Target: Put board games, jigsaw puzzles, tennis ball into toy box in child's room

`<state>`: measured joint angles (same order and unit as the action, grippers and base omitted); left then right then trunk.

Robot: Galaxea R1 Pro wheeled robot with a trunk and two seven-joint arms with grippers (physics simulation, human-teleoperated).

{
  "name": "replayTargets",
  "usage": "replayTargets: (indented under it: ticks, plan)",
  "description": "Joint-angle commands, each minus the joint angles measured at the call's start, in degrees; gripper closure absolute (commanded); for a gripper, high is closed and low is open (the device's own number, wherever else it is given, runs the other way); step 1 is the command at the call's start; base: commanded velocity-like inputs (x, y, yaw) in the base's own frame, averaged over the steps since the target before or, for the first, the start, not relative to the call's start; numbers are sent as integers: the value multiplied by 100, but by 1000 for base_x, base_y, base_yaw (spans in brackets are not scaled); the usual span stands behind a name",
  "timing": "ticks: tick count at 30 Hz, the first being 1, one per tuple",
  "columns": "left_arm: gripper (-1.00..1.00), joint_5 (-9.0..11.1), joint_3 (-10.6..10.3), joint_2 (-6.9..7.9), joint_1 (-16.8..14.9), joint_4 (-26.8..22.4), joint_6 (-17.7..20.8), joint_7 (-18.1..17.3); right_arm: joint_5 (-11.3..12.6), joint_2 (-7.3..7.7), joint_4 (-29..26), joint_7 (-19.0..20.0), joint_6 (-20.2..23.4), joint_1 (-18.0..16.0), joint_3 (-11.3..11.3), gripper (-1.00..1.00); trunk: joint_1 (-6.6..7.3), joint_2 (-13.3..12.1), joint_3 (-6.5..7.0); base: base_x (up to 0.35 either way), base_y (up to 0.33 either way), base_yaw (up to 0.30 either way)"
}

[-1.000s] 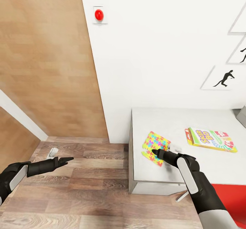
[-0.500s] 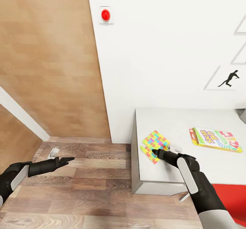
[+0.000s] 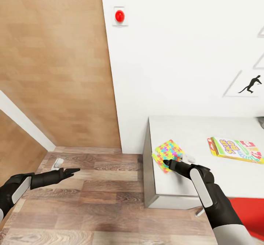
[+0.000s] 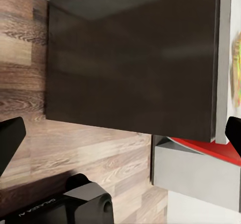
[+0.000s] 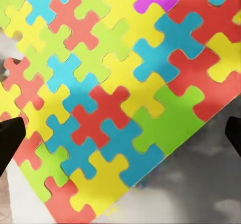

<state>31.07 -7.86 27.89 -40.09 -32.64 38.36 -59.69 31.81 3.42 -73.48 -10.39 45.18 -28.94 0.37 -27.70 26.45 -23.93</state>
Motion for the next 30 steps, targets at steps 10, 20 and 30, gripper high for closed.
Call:
replayTargets:
  ticks: [10, 20, 30]
  plan:
    - [-100, 40, -36, -42, -8, 3, 39, 2, 199, 0, 176, -51, -1, 0, 7, -100, -5, 7, -9, 81, 85, 0]
    - [-100, 39, -40, -47, -8, 3, 40, 10, 200, 1, 176, -51, 1, 1, 7, -100, -5, 7, -9, 41, 109, 0]
    - [-100, 38, -41, -47, -8, 3, 40, 10, 203, 0, 180, -51, 0, 1, 7, -100, -5, 7, -9, 16, 135, 0]
